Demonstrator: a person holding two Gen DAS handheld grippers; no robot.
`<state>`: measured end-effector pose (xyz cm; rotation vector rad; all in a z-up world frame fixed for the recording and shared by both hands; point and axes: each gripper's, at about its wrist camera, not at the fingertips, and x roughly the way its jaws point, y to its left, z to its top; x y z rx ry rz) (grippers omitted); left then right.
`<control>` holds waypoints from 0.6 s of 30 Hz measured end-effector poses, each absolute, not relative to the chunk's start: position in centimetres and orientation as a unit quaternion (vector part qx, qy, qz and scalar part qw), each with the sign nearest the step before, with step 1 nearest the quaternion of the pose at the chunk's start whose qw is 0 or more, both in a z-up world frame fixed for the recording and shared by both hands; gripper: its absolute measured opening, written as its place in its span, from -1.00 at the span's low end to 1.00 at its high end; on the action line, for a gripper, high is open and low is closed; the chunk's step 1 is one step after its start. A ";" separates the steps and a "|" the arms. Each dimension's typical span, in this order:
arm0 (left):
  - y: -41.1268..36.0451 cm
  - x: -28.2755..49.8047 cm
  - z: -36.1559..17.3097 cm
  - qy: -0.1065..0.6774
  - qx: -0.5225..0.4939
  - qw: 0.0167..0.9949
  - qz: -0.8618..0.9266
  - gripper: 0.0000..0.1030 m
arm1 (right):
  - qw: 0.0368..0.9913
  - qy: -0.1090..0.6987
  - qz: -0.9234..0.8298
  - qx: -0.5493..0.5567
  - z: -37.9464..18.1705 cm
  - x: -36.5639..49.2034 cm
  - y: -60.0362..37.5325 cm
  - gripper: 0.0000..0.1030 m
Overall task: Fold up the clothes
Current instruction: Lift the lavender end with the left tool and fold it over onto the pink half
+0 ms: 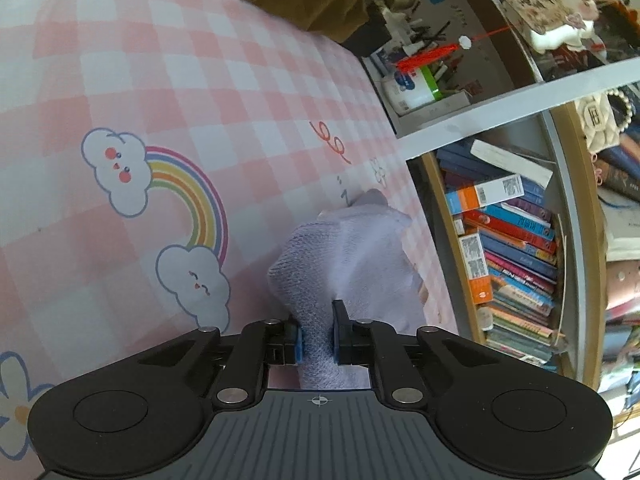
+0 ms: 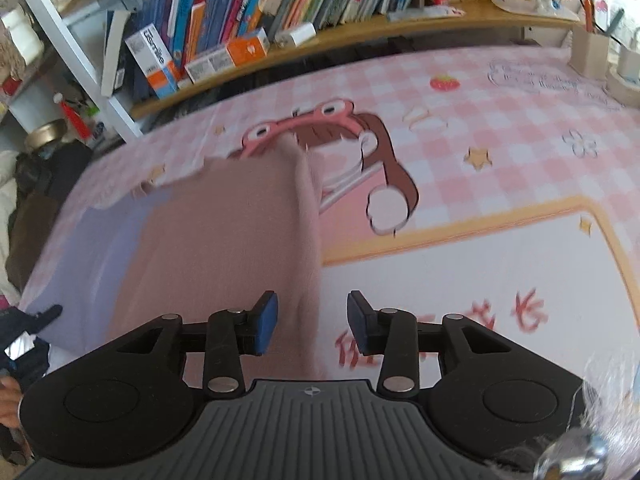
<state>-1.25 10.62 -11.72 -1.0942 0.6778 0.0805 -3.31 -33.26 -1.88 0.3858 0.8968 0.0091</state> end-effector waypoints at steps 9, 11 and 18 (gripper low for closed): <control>8.6 -1.8 -9.0 0.302 -0.460 0.832 0.069 -0.80 | 0.863 0.457 0.084 0.197 -3.8 -0.9 -34.5 -0.61; 7.9 -2.1 -7.6 0.293 -0.441 0.845 0.066 -0.81 | 0.861 0.458 0.098 0.199 -4.0 -0.7 -34.7 -0.65; 3.2 -2.9 -1.8 0.269 -0.346 0.898 0.030 -0.83 | 0.849 0.460 0.135 0.224 -4.9 -0.3 -36.1 -0.71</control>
